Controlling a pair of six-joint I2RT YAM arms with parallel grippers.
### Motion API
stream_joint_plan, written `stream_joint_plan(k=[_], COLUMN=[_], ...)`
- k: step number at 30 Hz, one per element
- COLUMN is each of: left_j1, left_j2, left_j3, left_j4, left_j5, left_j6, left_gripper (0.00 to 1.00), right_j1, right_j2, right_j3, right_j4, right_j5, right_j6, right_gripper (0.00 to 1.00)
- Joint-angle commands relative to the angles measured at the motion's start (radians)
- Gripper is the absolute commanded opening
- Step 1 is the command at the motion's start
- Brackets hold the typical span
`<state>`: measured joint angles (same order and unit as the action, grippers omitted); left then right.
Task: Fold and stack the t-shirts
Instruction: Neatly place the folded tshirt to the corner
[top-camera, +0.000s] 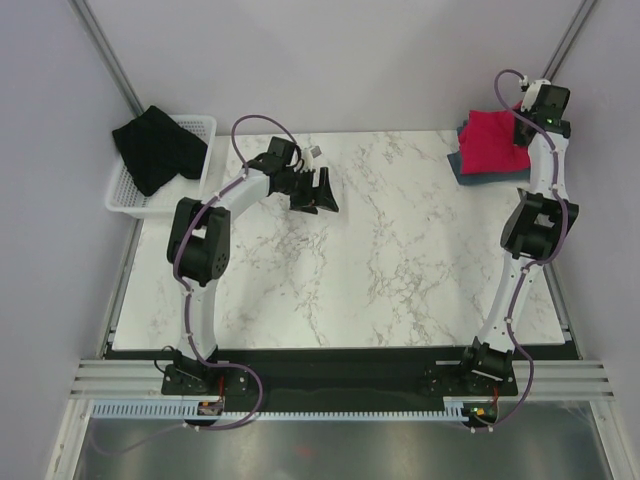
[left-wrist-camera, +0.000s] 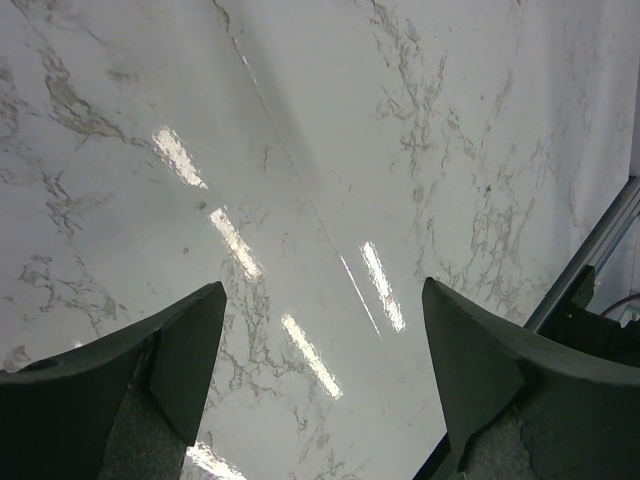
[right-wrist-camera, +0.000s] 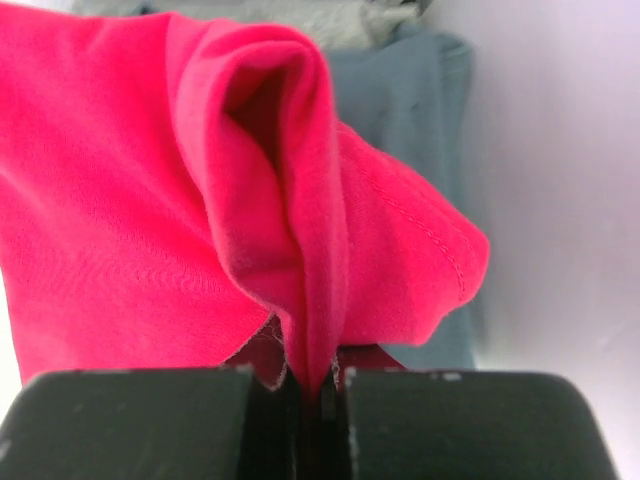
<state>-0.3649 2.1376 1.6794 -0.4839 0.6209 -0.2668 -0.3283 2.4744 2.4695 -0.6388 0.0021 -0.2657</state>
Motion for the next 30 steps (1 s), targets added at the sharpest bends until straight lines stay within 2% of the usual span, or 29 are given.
stream_joint_plan(k=[1,16,19,20,21,23,30], left_j1=[-0.020,-0.057,-0.060,-0.060,-0.060,-0.062,-0.057], left_j2=[-0.059,-0.091,-0.102,-0.105,-0.110,-0.116,-0.165], left_j3=[0.005,-0.006,-0.014,-0.015,-0.018,-0.020,-0.004], left_j4=[-0.001,-0.024,-0.024,-0.025,-0.024,-0.024,-0.038], left_j5=[-0.020,-0.062,-0.067,-0.067,-0.067,-0.066,-0.105], left_j6=[0.041,0.075,0.081,0.084,0.084,0.086,0.144], left_gripper=[0.87,0.89,0.89,0.89,0.89,0.89,0.89], right_j1=[-0.017,-0.020,-0.020,-0.020,-0.020,-0.021,-0.012], right_j2=[0.003,0.057,0.031,0.021,-0.001,-0.047,-0.233], right_j3=[0.071,0.094,0.091,0.089,0.088,0.075,-0.029], right_j4=[0.116,0.211,0.214,0.214,0.217,0.217,0.180], right_j5=[0.058,0.183,0.208,0.222,0.237,0.243,0.196], right_j6=[-0.018,-0.043,-0.027,-0.018,-0.010,-0.004,0.066], right_gripper=[0.00,0.01,0.42,0.80,0.90,0.97,0.98])
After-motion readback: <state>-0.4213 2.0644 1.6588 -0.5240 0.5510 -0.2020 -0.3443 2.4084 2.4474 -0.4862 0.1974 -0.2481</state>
